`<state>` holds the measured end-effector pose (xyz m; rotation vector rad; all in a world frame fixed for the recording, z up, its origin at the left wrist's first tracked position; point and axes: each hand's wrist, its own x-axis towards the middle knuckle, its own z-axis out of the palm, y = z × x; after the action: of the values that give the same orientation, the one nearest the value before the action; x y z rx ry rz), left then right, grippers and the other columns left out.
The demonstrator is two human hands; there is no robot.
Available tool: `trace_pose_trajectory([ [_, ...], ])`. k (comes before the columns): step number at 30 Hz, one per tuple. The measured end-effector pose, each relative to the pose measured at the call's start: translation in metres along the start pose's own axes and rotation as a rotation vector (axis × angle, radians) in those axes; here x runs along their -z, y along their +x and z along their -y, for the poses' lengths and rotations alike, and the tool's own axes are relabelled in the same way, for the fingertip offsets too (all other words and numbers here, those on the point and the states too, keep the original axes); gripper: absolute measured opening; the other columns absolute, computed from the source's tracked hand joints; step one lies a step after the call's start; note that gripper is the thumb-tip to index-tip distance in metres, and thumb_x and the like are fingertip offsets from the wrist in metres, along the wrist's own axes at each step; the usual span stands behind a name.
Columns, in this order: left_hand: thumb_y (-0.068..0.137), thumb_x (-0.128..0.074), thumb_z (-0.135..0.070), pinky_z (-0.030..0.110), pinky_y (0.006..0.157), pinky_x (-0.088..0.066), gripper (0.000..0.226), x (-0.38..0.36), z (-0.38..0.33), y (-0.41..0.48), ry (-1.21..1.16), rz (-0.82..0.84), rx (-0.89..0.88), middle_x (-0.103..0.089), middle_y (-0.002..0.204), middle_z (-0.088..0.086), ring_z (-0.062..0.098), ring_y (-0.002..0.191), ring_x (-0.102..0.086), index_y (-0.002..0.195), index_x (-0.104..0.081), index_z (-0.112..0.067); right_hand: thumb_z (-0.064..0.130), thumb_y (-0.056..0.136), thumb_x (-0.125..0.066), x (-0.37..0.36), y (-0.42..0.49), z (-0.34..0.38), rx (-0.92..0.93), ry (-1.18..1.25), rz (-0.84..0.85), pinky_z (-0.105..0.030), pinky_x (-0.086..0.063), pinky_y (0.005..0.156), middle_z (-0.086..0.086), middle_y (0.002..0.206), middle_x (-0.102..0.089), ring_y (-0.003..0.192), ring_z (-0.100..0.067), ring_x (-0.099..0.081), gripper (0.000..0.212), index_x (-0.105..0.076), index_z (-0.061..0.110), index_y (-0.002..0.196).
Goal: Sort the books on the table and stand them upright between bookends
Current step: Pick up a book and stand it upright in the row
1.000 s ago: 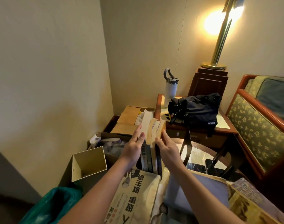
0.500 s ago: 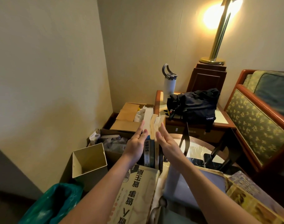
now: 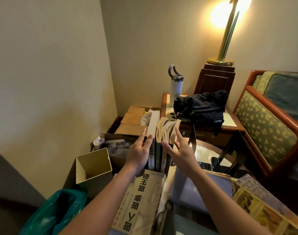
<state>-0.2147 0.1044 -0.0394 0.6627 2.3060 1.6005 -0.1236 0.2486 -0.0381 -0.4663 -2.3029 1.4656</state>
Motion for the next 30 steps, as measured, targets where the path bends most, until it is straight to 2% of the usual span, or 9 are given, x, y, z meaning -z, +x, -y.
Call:
trace_pose_trajectory([
  [5, 0.101, -0.040, -0.053, 0.024, 0.104, -0.030, 0.064, -0.001, 0.003, -0.015, -0.050, -0.021, 0.039, -0.042, 0.155, -0.001, 0.019, 0.144, -0.036, 0.158, -0.022, -0.028, 0.040, 0.088, -0.069, 0.004, -0.010, 0.003, 0.019, -0.044, -0.016, 0.004, -0.029, 0.091, 0.005, 0.154, -0.042, 0.129, 0.003, -0.032, 0.092, -0.010, 0.028, 0.158],
  [9, 0.102, -0.040, -0.053, 0.035, 0.112, -0.036, 0.062, 0.001, 0.021, -0.034, -0.020, -0.074, 0.098, -0.047, 0.151, 0.002, 0.023, 0.138, -0.044, 0.156, -0.028, -0.026, 0.035, 0.091, -0.068, 0.005, -0.024, 0.006, 0.023, -0.030, -0.049, -0.008, -0.033, 0.097, 0.016, 0.142, -0.041, 0.128, 0.003, -0.033, 0.078, -0.013, 0.042, 0.146],
  [11, 0.101, -0.039, -0.055, 0.041, 0.101, -0.048, 0.058, 0.005, 0.032, -0.046, 0.021, -0.066, 0.144, -0.059, 0.133, -0.002, 0.019, 0.116, -0.060, 0.153, -0.032, -0.032, 0.038, 0.092, -0.068, 0.004, -0.032, 0.001, -0.002, -0.029, -0.061, -0.021, -0.037, 0.103, 0.011, 0.150, -0.041, 0.138, -0.007, -0.037, 0.081, -0.016, 0.034, 0.154],
  [14, 0.103, -0.039, -0.049, 0.027, 0.077, -0.047, 0.034, 0.011, 0.040, -0.065, 0.081, -0.024, 0.172, -0.060, 0.107, -0.016, 0.002, 0.093, -0.059, 0.137, -0.038, -0.049, 0.039, 0.092, -0.068, 0.003, -0.048, -0.007, -0.053, -0.040, -0.077, -0.038, -0.039, 0.111, 0.002, 0.151, -0.046, 0.138, -0.017, -0.043, 0.085, -0.017, 0.027, 0.158],
  [18, 0.104, -0.041, -0.047, 0.020, 0.065, -0.048, 0.032, 0.018, 0.049, -0.090, 0.156, 0.001, 0.170, -0.071, 0.096, -0.009, 0.001, 0.080, -0.065, 0.133, -0.035, -0.056, 0.027, 0.093, -0.069, 0.000, -0.072, -0.009, -0.103, -0.006, -0.125, -0.026, -0.043, 0.102, 0.009, 0.137, -0.058, 0.126, -0.009, -0.052, 0.077, -0.022, 0.036, 0.154],
  [21, 0.102, -0.045, -0.047, 0.024, 0.073, -0.047, 0.036, 0.023, 0.058, -0.106, 0.224, 0.026, 0.182, -0.066, 0.104, -0.016, 0.002, 0.090, -0.060, 0.139, -0.043, -0.045, 0.021, 0.093, -0.068, -0.006, -0.094, -0.002, -0.121, -0.017, -0.170, -0.020, -0.041, 0.095, 0.017, 0.127, -0.050, 0.114, -0.002, -0.048, 0.085, -0.013, 0.027, 0.158],
  [23, 0.102, -0.048, -0.046, 0.019, 0.070, -0.041, 0.045, 0.026, 0.066, -0.116, 0.260, 0.033, 0.209, -0.064, 0.112, -0.017, -0.005, 0.087, -0.049, 0.145, -0.041, -0.039, 0.016, 0.094, -0.067, -0.017, -0.109, -0.001, -0.166, 0.005, -0.190, -0.006, -0.045, 0.076, 0.016, 0.119, -0.050, 0.092, 0.003, -0.051, 0.087, -0.010, 0.024, 0.159],
  [25, 0.100, -0.051, -0.045, 0.016, 0.066, -0.039, 0.051, 0.029, 0.076, -0.124, 0.278, 0.059, 0.252, -0.062, 0.111, -0.020, -0.008, 0.084, -0.048, 0.148, -0.038, -0.036, 0.014, 0.093, -0.067, -0.035, -0.120, -0.006, -0.219, 0.041, -0.149, -0.010, -0.051, 0.062, 0.007, 0.124, -0.058, 0.080, 0.003, -0.058, 0.090, -0.007, 0.027, 0.159],
  [30, 0.094, -0.059, -0.050, 0.020, 0.070, -0.045, 0.071, 0.035, 0.099, -0.133, 0.330, 0.108, 0.369, -0.055, 0.142, -0.004, 0.004, 0.096, -0.054, 0.155, -0.026, -0.035, 0.006, 0.092, -0.065, -0.075, -0.120, -0.014, -0.318, 0.019, 0.016, -0.025, -0.058, 0.080, -0.005, 0.140, -0.054, 0.117, -0.020, -0.063, 0.097, 0.001, 0.027, 0.160],
])
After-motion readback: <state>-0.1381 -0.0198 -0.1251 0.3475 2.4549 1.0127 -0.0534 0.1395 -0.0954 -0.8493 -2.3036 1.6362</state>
